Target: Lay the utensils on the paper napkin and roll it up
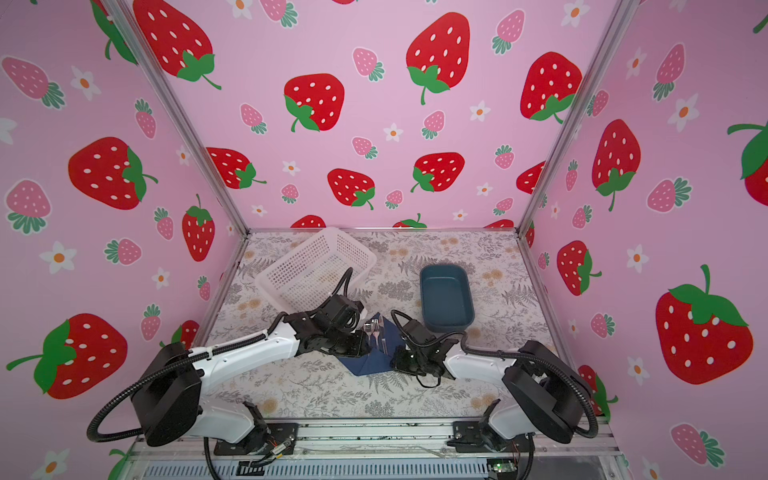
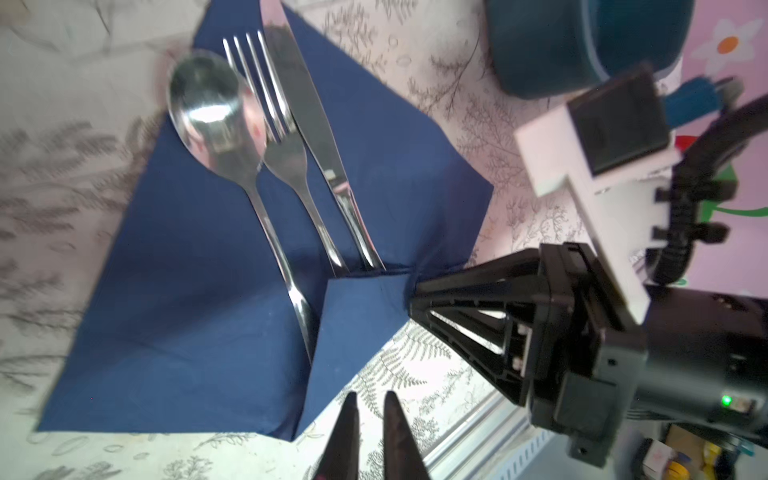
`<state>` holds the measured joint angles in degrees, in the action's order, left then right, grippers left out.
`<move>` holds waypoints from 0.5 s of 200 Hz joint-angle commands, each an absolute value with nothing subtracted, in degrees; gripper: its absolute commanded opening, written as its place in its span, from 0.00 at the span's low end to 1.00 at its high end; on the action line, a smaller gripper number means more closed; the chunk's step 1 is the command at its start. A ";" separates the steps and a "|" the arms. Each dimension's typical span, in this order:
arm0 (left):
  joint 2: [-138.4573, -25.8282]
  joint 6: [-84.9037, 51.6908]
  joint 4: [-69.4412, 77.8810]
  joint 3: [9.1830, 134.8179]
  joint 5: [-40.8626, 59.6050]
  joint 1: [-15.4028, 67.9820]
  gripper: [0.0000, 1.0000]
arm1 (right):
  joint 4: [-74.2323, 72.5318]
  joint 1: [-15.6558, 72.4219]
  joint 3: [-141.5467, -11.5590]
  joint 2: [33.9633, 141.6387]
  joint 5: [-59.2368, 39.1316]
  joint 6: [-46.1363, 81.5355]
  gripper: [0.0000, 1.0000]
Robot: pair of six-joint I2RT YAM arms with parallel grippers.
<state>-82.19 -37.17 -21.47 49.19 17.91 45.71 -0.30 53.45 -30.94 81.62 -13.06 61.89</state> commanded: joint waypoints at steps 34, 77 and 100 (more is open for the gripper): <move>-82.28 -41.25 -19.07 42.39 19.06 47.47 0.11 | 1.24 53.29 -30.72 80.90 -11.01 63.37 0.22; -83.39 -39.37 -19.10 43.41 18.67 47.46 0.11 | 1.34 53.29 -30.16 80.06 -10.64 63.83 0.21; -84.35 -38.94 -19.22 43.58 18.31 47.56 0.11 | 1.32 53.33 -30.15 80.28 -10.80 63.83 0.22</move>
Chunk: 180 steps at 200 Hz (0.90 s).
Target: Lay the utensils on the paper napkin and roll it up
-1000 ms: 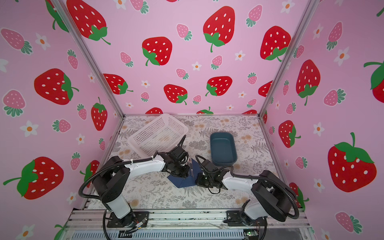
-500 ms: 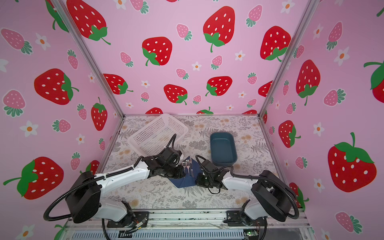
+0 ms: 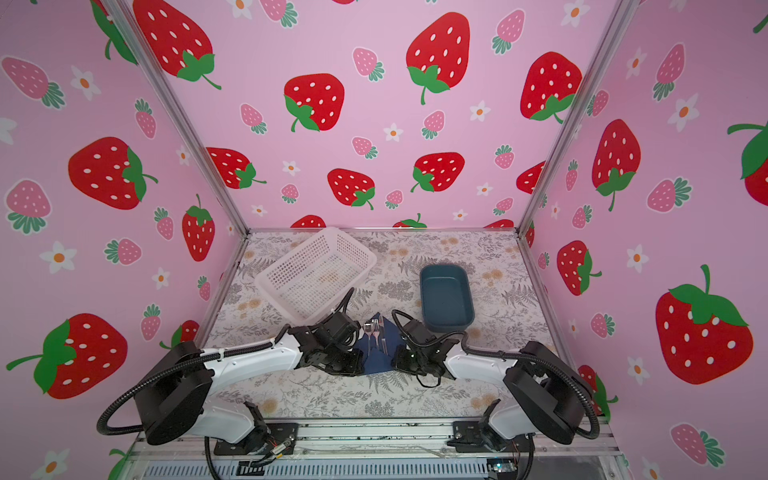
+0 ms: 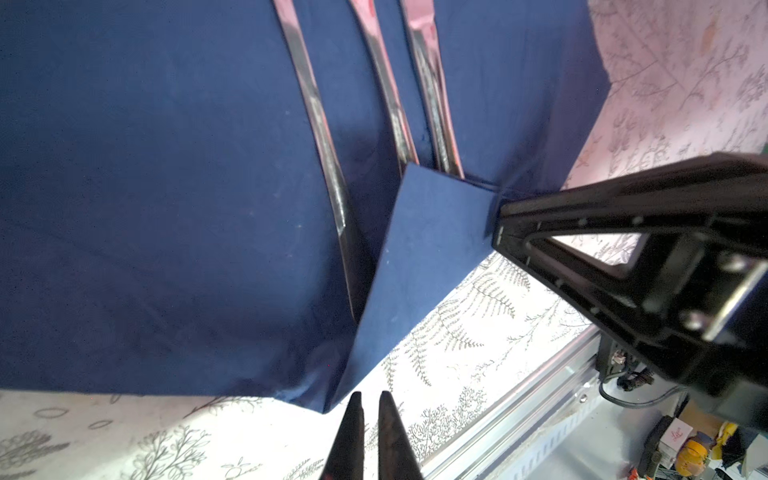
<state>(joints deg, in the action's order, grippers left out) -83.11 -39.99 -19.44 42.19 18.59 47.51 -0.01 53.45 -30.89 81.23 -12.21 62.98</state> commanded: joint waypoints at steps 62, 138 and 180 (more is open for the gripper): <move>-88.50 -39.54 -19.51 42.25 15.17 47.64 0.10 | 1.32 53.26 -30.09 80.41 -10.79 64.03 0.22; -82.29 -39.49 -22.74 41.47 12.89 47.86 0.12 | 1.66 53.32 -30.15 80.55 -10.78 63.98 0.21; -75.41 -44.56 -18.97 41.14 11.55 48.49 0.18 | 1.73 53.27 -30.49 80.37 -10.55 64.34 0.22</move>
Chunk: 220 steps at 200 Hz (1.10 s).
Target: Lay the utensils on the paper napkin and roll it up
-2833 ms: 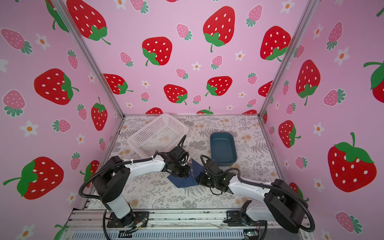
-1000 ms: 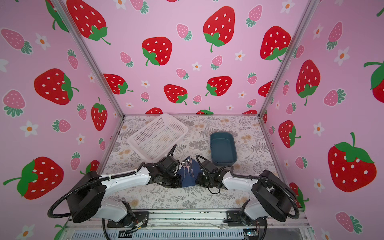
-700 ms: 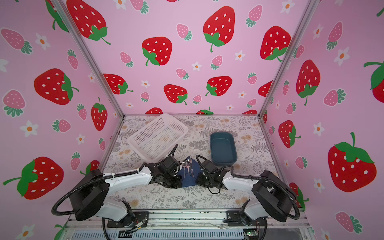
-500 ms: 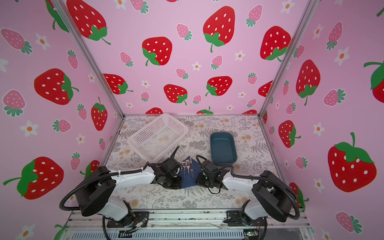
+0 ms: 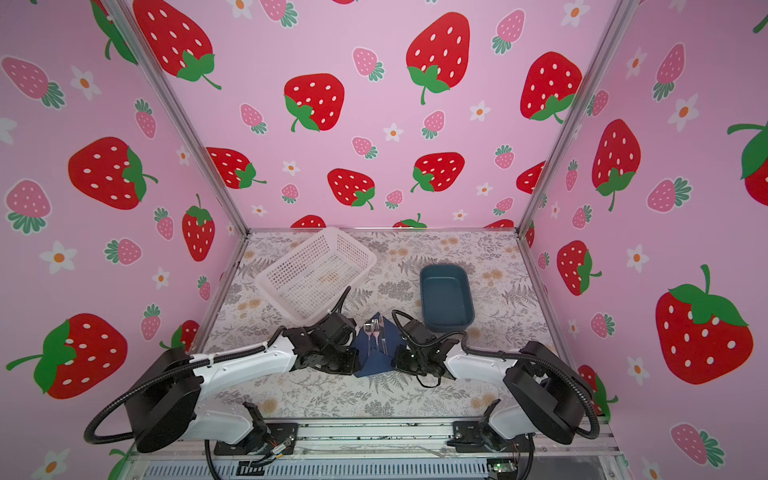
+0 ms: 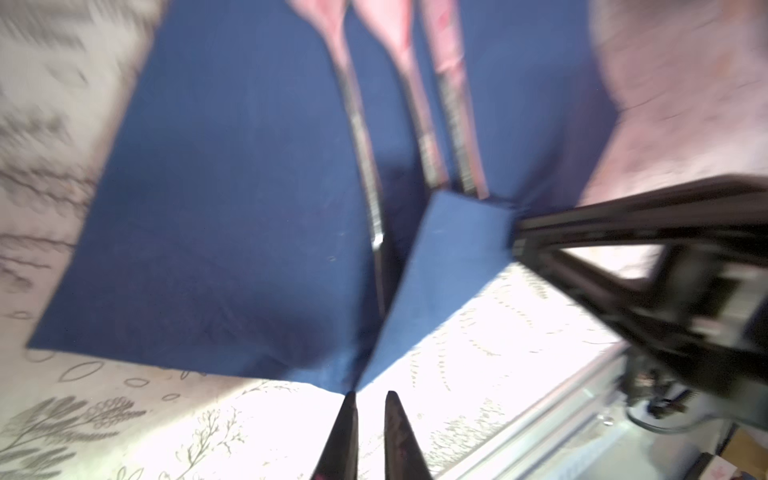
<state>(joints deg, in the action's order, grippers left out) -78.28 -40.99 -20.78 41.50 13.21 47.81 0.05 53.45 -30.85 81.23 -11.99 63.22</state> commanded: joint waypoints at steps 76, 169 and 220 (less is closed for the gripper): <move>-85.16 -42.27 -19.42 50.51 14.96 50.70 0.17 | 1.76 53.28 -30.76 80.57 -10.78 64.22 0.22; -97.56 -43.04 -20.92 59.46 15.35 53.28 0.11 | 1.38 53.27 -30.59 80.42 -10.88 64.42 0.22; -100.44 -43.65 -20.39 60.73 15.63 53.70 0.10 | 1.34 53.29 -30.50 80.33 -10.88 64.43 0.22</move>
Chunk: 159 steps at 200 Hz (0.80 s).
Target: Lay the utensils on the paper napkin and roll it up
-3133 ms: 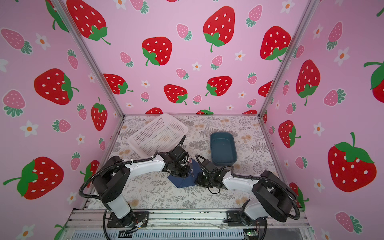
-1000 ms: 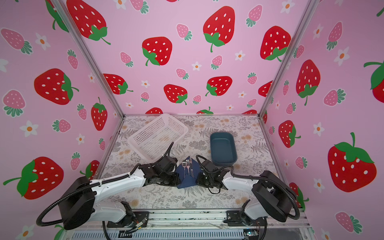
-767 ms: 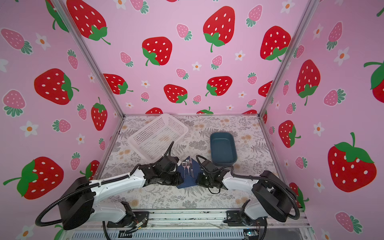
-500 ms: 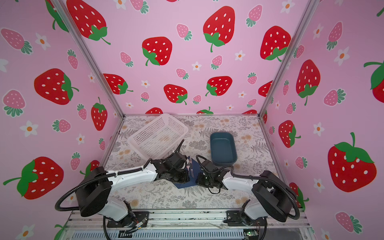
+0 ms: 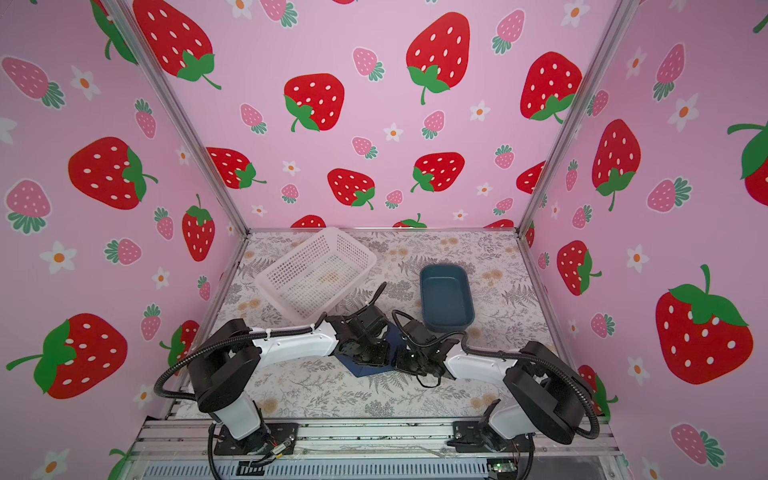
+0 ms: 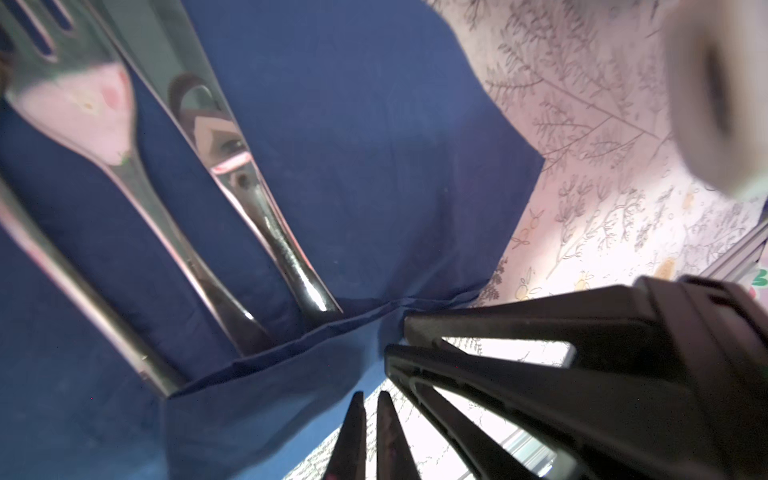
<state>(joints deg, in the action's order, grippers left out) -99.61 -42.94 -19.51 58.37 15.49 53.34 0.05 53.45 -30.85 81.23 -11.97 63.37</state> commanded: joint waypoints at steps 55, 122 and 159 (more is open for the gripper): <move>-103.16 -44.33 -21.11 60.74 15.18 53.71 0.08 | 0.79 53.30 -30.61 80.05 -10.94 64.38 0.22; -103.12 -44.66 -20.87 60.35 14.84 53.70 0.08 | 0.86 50.09 -27.53 70.26 -6.13 66.42 0.29; -102.49 -44.22 -21.26 60.57 14.49 53.67 0.08 | 1.32 43.22 -22.70 62.72 -6.93 66.62 0.37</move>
